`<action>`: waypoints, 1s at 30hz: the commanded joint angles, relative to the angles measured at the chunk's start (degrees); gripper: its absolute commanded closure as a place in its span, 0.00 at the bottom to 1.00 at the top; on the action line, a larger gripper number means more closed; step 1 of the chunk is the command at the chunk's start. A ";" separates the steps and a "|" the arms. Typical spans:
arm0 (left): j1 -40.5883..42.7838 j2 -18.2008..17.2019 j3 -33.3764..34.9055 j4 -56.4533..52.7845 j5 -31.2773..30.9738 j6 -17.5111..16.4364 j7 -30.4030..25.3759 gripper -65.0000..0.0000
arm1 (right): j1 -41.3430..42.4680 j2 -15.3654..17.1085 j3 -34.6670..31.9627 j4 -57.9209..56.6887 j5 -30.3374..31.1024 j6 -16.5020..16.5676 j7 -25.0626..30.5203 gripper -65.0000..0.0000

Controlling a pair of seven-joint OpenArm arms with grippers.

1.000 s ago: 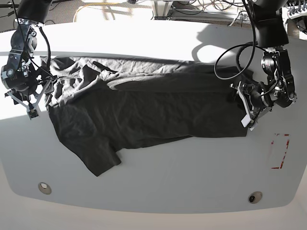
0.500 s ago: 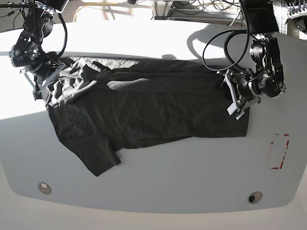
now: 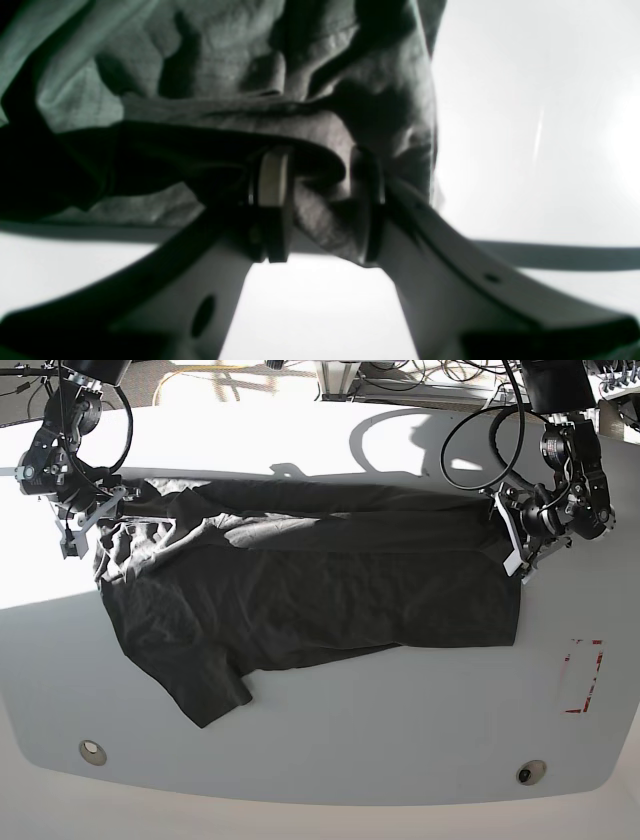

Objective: Fold the T-shirt properly
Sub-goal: 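Drag the held edge away from the robot with both grippers, flattening the shirt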

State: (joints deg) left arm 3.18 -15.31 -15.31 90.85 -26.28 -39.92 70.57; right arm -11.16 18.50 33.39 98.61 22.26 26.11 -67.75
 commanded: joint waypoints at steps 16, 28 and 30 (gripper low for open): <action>1.17 -5.57 -2.58 9.15 -10.24 -0.03 -0.72 0.56 | -0.23 0.53 6.75 -4.06 0.90 0.57 0.80 0.25; 1.35 -5.92 -7.77 5.90 -9.45 0.14 -0.81 0.56 | -0.05 -0.79 7.01 -8.01 0.90 5.76 0.89 0.67; 1.35 -5.83 -7.77 4.84 -8.31 0.14 -0.81 0.56 | -0.05 -0.79 6.92 -8.01 0.90 5.76 0.89 0.72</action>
State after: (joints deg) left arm 5.23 -20.38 -22.92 95.98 -35.05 -39.90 70.67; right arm -11.49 16.82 40.07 90.17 23.22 31.40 -66.61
